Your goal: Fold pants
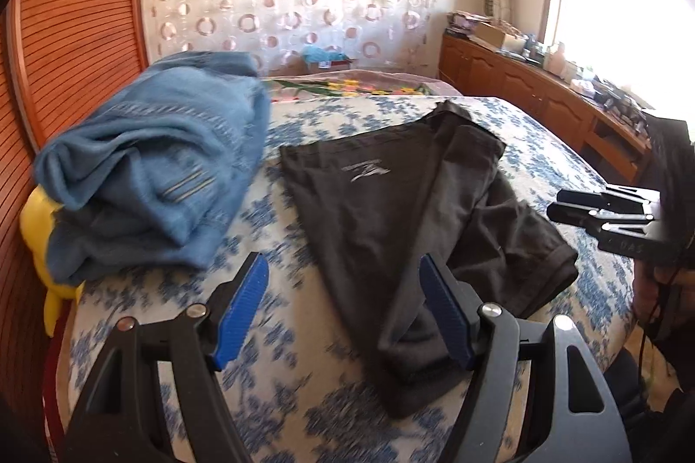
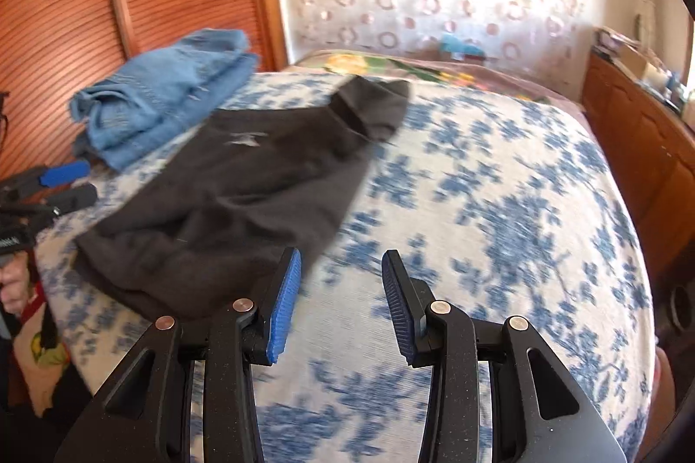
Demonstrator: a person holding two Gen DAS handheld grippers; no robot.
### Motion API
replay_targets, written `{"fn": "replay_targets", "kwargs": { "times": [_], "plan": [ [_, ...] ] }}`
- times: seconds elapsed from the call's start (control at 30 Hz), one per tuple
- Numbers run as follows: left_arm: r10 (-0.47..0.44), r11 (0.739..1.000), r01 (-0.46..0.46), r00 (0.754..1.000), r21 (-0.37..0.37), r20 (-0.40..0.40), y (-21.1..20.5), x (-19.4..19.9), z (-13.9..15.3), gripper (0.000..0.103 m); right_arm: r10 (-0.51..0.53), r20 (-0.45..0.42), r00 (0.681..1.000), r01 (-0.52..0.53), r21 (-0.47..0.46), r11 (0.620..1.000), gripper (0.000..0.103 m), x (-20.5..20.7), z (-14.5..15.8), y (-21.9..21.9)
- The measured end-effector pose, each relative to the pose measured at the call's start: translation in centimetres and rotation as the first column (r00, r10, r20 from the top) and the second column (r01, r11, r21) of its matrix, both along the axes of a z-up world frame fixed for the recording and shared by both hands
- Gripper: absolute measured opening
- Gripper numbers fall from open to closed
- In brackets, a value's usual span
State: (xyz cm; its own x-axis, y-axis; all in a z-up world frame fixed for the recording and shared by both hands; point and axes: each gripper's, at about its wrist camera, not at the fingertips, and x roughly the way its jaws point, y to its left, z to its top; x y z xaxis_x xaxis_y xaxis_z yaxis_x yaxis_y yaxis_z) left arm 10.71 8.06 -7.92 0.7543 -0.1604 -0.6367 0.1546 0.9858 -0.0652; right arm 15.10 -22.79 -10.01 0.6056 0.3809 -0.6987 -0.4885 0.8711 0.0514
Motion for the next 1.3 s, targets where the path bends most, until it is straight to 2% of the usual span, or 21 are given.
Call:
{"fn": "replay_targets", "kwargs": {
  "times": [0.1,0.2,0.27,0.43,0.53,0.83,0.93,1.13,1.23,1.27,1.3],
  "plan": [
    [-0.038,0.999,0.038,0.999,-0.008,-0.013,-1.1,1.4,0.5,0.072,-0.029,-0.005,1.0,0.029,0.016,0.999,0.039,0.2,0.0,-1.1],
    [-0.078,0.997,0.078,0.997,0.001,-0.022,-2.5,3.0,1.1,0.072,-0.049,0.021,0.999,0.049,-0.009,0.999,0.039,0.3,0.1,-1.6],
    [-0.106,0.994,0.106,0.994,0.012,-0.029,-3.7,4.2,1.5,0.072,-0.045,-0.006,0.999,0.045,0.029,0.999,0.039,0.6,0.0,-2.0],
    [-0.161,0.986,0.162,0.986,0.033,-0.033,-6.4,6.8,2.4,0.072,-0.059,-0.001,0.998,0.059,0.051,0.997,0.039,0.6,-0.1,-2.4],
    [-0.186,0.981,0.188,0.981,0.042,-0.051,-7.9,8.4,2.4,0.072,-0.065,-0.001,0.998,0.065,0.059,0.996,0.039,0.6,-0.1,-2.4],
    [-0.226,0.97,0.237,0.964,0.06,-0.142,-10.8,13.1,1.1,0.061,-0.061,0.019,0.998,0.06,0.05,0.997,0.039,0.3,-0.2,-2.1],
    [-0.228,0.971,0.238,0.958,0.035,-0.173,-11.4,14.1,0.7,0.052,-0.067,0.031,0.997,0.065,0.057,0.996,0.039,0.1,-0.1,-2.2],
    [-0.25,0.963,0.265,0.948,0.055,-0.195,-12.9,15.0,0.4,0.037,-0.07,0.045,0.997,0.067,0.068,0.995,0.039,0.0,0.1,-2.4],
    [-0.26,0.959,0.278,0.942,0.061,-0.212,-13.6,15.0,0.0,0.019,-0.07,0.052,0.996,0.066,0.069,0.995,0.039,-0.1,0.1,-2.4],
    [-0.259,0.958,0.278,0.942,0.063,-0.213,-13.7,14.8,-0.1,0.01,-0.069,0.052,0.996,0.065,0.069,0.996,0.039,-0.1,0.1,-2.4],
    [-0.255,0.959,0.275,0.944,0.068,-0.21,-13.6,14.7,-0.1,0.006,-0.068,0.053,0.996,0.064,0.069,0.996,0.039,-0.1,0.1,-2.4]
  ]
}}
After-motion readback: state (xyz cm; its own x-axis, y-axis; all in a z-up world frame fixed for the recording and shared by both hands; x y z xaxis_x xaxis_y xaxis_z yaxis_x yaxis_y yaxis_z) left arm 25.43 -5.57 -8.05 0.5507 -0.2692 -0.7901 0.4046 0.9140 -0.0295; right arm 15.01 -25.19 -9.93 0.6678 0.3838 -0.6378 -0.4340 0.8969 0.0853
